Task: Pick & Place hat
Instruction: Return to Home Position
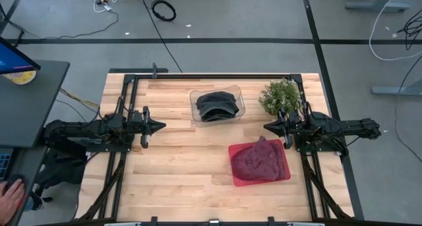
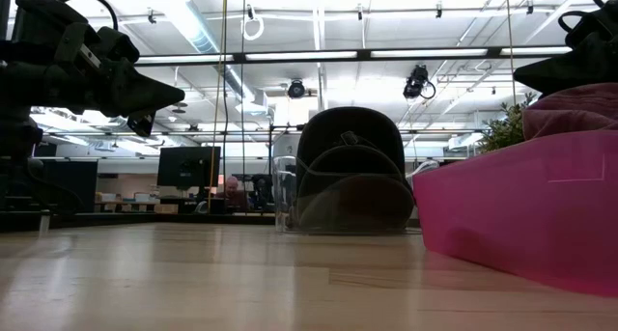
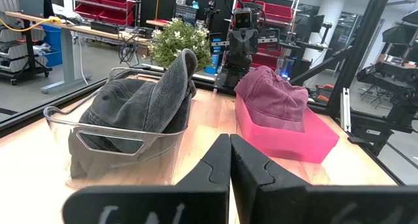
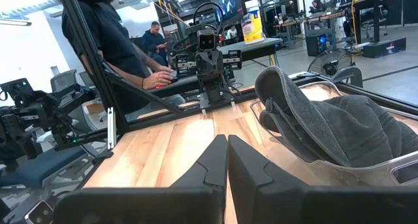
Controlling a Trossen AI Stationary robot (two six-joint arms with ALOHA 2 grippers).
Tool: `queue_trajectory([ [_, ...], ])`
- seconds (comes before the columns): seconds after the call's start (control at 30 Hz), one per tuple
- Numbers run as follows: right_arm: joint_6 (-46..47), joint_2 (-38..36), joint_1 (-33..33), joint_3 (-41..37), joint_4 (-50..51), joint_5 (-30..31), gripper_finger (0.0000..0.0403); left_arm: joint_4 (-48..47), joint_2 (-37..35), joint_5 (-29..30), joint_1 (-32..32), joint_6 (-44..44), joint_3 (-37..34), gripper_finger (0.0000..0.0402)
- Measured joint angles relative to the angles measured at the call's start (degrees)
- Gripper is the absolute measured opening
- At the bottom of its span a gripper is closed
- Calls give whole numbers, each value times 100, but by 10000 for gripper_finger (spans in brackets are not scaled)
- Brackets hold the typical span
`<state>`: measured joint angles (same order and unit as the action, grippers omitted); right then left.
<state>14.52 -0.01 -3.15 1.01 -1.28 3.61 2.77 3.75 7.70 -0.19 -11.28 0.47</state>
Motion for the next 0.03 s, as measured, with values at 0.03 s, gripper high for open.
queue_trajectory([
  [0.03, 1, 0, 0, 1, 0, -1, 17, -1, -2, 0, 2, 0, 0, 3],
])
